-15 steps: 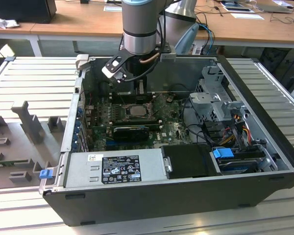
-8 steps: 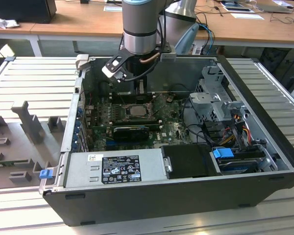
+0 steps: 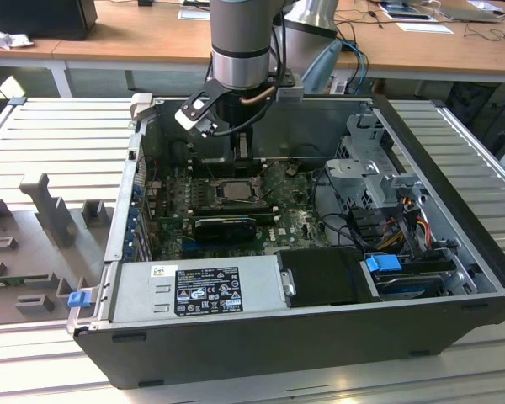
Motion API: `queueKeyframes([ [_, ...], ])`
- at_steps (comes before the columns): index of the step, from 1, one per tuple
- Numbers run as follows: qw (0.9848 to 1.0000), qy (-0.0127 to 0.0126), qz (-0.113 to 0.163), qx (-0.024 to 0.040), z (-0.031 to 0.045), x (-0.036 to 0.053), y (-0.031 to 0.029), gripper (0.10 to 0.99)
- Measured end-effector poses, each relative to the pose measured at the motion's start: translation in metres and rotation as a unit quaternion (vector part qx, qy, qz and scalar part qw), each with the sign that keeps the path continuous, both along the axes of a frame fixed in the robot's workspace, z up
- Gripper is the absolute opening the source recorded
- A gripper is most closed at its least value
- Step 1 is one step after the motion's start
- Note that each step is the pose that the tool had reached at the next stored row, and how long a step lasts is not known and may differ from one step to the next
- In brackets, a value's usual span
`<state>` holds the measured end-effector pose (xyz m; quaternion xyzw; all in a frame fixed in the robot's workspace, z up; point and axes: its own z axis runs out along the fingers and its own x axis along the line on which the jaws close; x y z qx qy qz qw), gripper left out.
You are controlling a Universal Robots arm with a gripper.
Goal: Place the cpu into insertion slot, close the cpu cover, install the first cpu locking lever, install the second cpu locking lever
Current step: 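Close the cpu cover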
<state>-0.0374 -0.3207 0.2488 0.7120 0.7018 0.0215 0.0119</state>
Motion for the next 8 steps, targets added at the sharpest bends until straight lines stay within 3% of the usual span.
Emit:
queueKeyframes([
  [8,1.0,0.0001,0.0,-0.0001,0.0096,0.0003,0.0,0.106],
])
